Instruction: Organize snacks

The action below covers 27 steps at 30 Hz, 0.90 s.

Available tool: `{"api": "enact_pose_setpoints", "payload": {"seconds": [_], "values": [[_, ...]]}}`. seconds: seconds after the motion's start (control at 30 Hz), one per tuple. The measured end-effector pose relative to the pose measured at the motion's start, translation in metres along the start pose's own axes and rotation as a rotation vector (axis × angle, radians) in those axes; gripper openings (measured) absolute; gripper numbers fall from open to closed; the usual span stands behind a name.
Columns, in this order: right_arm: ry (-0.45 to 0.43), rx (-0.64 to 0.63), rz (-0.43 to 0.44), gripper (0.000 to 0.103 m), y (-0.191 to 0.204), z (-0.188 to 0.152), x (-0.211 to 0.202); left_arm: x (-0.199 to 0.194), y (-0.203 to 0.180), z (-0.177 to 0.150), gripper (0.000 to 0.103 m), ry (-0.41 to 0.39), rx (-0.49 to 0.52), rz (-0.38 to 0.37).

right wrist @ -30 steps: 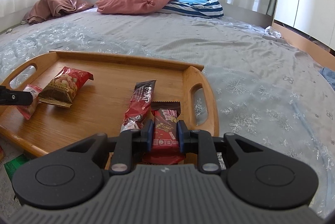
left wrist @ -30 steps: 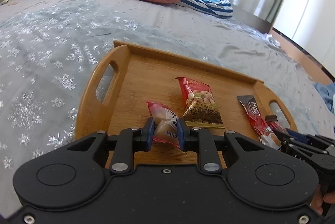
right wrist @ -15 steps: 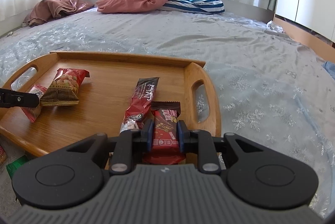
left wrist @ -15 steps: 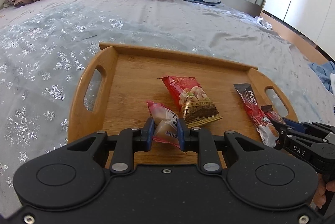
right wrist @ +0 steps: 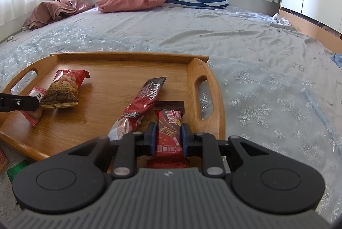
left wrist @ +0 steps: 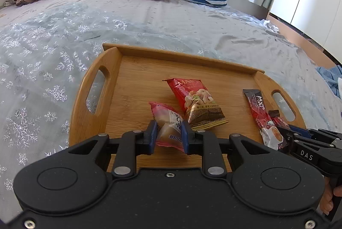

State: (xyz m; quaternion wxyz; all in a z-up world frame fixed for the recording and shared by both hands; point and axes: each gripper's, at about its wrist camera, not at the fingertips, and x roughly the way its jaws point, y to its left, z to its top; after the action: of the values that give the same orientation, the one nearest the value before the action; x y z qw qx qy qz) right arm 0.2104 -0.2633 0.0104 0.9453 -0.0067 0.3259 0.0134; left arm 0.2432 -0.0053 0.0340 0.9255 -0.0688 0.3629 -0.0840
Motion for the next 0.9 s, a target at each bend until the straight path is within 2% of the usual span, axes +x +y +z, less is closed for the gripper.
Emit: {"api": "enact_pose_setpoints", "payload": {"seconds": [0.53, 0.6, 0.67, 0.83, 0.9], "values": [[-0.003, 0.018, -0.002, 0.03, -0.002, -0.002, -0.002, -0.001, -0.001, 0.0, 0.025, -0.007, 0.013, 0.002], [-0.004, 0.021, -0.003, 0.03, -0.002, -0.002, -0.004, -0.003, -0.002, -0.001, 0.032, -0.013, 0.02, -0.003], [-0.005, 0.024, 0.001, 0.048, -0.002, -0.002, -0.007, -0.007, -0.005, -0.003, 0.037, -0.024, 0.031, -0.008], [-0.01, 0.039, 0.016, 0.054, -0.005, -0.003, -0.016, -0.018, -0.01, -0.006, 0.051, -0.044, 0.049, -0.022], [-0.017, 0.045, 0.02, 0.057, -0.006, -0.004, -0.021, -0.024, -0.011, -0.008, 0.06, -0.051, 0.056, -0.023]]}}
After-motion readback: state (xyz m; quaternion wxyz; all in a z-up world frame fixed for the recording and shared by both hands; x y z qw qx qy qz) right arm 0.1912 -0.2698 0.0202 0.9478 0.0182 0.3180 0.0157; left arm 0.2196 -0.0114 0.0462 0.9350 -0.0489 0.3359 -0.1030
